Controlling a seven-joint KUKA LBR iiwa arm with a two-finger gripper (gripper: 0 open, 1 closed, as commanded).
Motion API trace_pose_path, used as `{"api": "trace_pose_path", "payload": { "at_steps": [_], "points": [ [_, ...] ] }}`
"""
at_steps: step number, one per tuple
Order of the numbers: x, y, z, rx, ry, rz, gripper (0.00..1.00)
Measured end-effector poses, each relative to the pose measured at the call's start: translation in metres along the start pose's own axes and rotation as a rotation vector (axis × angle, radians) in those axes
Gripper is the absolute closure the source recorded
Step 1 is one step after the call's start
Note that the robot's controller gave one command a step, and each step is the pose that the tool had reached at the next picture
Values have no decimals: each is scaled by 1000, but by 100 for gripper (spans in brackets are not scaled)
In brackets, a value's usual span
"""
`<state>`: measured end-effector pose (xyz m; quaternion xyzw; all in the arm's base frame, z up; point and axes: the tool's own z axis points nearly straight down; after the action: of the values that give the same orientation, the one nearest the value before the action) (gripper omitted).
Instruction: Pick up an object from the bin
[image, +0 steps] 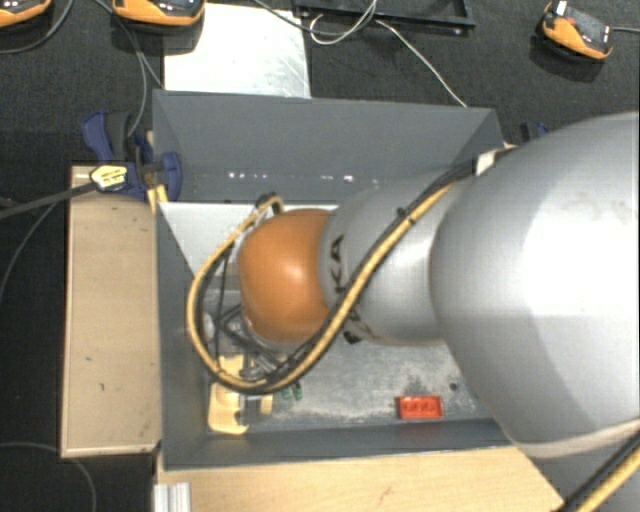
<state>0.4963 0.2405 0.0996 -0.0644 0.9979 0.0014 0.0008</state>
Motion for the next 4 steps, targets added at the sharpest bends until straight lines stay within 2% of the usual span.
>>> {"api": "trace_pose_path", "payload": {
  "at_steps": [1, 2, 4],
  "points": [
    [6, -2, 30, 1, -3, 195, 0],
    [-9, -16, 26, -8, -5, 245, 100],
    [-8, -16, 23, -8, -4, 246, 100]
  ]
}}
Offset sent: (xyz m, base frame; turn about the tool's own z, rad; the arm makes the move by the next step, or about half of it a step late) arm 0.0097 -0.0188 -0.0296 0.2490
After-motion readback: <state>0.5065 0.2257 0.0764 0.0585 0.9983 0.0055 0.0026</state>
